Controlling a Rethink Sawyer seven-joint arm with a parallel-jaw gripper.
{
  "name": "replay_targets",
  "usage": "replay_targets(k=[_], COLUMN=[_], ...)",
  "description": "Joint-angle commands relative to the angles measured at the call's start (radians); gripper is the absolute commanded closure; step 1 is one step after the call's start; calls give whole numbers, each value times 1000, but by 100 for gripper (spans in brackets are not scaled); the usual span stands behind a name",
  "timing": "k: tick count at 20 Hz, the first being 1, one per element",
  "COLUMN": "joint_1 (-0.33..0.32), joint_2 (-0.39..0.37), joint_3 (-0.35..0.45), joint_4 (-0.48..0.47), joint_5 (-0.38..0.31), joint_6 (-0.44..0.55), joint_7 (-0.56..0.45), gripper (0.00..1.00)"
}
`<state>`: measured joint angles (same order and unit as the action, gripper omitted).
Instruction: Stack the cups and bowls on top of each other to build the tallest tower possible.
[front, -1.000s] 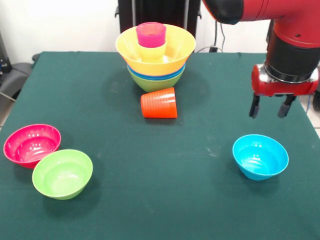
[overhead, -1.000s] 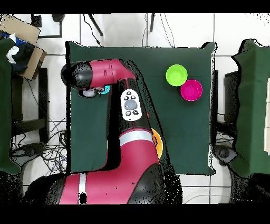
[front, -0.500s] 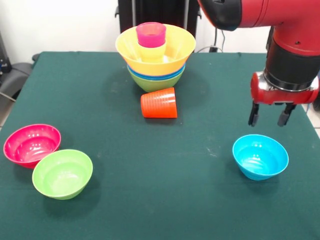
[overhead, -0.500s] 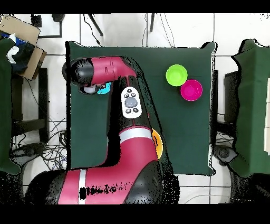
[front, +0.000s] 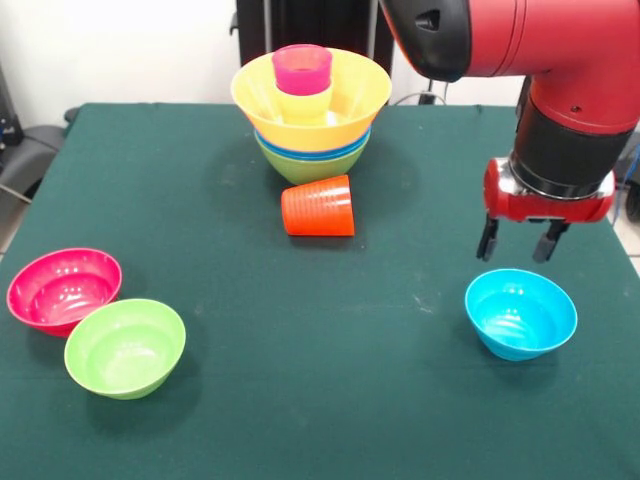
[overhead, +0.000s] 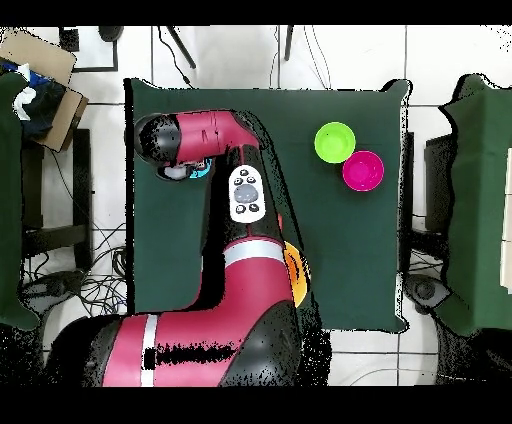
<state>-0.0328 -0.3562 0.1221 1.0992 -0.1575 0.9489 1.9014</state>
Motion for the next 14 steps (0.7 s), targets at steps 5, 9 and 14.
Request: replay_targets(k=[5, 9, 14], joint_1=[36, 23, -16], joint_2=[15, 24, 36], joint_3=[-3, 4, 15], joint_4=[-9, -7, 16], joint_5=[16, 17, 19], joint_6=[10, -1, -21], joint_7=[150, 119, 68], gripper=[0, 0, 0])
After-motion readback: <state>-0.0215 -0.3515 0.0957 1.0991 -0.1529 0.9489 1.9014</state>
